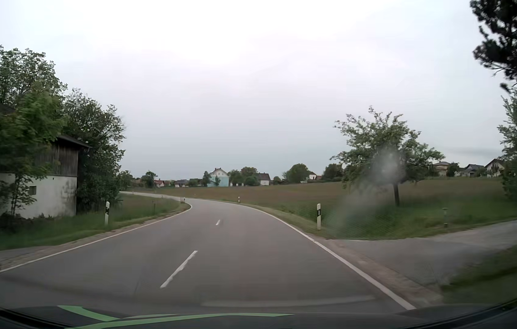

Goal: Follow the waypoints while adhering to traffic rules and regulations

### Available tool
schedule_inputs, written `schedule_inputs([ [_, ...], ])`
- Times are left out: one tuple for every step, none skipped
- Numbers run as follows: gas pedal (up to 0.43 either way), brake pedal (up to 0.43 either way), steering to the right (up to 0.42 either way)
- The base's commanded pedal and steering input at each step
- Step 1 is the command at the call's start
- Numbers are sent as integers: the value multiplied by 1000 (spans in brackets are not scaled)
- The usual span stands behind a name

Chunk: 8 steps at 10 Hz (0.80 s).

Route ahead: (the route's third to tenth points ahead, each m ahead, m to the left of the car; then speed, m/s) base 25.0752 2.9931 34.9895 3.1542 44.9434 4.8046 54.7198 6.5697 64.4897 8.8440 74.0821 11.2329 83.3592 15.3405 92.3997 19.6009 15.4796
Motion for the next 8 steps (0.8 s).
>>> schedule_inputs([
  [59,0,-10],
  [59,0,-10],
  [59,0,-10],
  [59,0,-10],
  [59,0,-11],
  [59,0,-14],
  [59,0,-14],
  [59,0,-16],
])
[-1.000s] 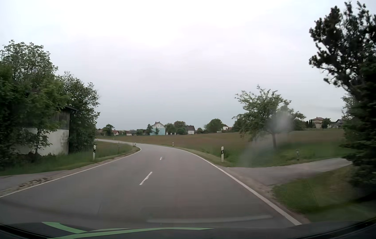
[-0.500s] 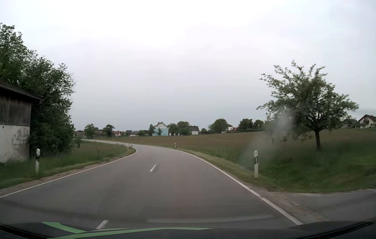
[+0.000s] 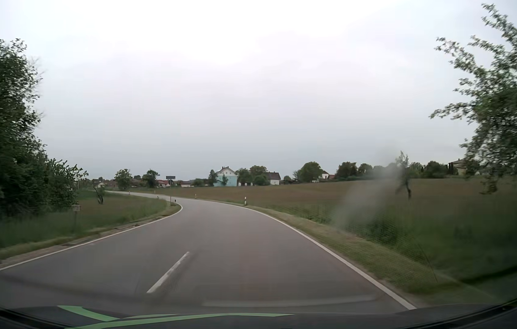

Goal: Follow the waypoints while adhering to traffic rules and regulations

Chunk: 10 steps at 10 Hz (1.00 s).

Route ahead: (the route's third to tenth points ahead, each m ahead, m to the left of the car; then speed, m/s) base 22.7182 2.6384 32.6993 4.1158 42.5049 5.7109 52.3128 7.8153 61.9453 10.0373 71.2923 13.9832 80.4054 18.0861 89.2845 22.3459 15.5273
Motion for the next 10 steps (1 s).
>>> schedule_inputs([
  [59,0,-17],
  [59,0,-17],
  [59,0,-17],
  [47,0,-17],
  [47,0,-17],
  [47,0,-17],
  [47,0,-18],
  [47,0,-19],
  [47,0,-20],
  [47,0,-20],
])
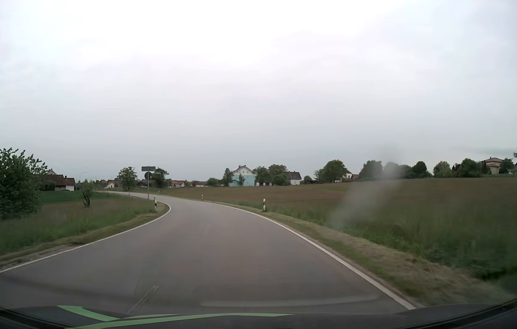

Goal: Follow the waypoints while adhering to traffic rules and regulations

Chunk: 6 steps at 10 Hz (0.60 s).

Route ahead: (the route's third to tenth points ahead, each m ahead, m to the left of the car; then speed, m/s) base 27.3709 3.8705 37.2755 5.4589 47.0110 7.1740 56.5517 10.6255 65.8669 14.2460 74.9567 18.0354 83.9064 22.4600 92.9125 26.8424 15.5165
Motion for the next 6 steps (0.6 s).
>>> schedule_inputs([
  [47,0,-22],
  [47,0,-24],
  [47,0,-25],
  [47,0,-26],
  [47,0,-28],
  [47,0,-32],
])
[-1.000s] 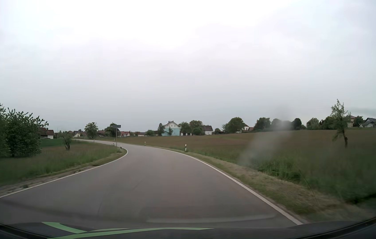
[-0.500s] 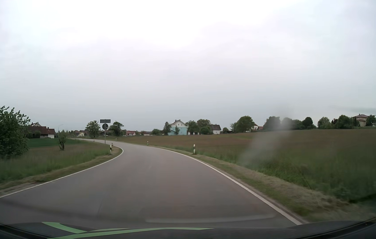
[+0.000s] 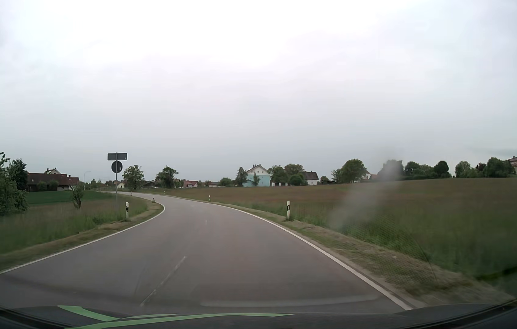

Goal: Follow the waypoints while adhering to traffic rules and regulations

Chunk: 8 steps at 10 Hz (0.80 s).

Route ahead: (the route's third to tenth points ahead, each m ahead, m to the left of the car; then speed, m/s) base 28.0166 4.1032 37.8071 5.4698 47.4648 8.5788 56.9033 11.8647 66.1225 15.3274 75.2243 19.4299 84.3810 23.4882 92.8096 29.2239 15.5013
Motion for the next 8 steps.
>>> schedule_inputs([
  [47,0,-34],
  [47,0,-34],
  [47,0,-34],
  [47,0,-34],
  [39,0,-34],
  [39,0,-34],
  [39,0,-34],
  [39,0,-34],
])
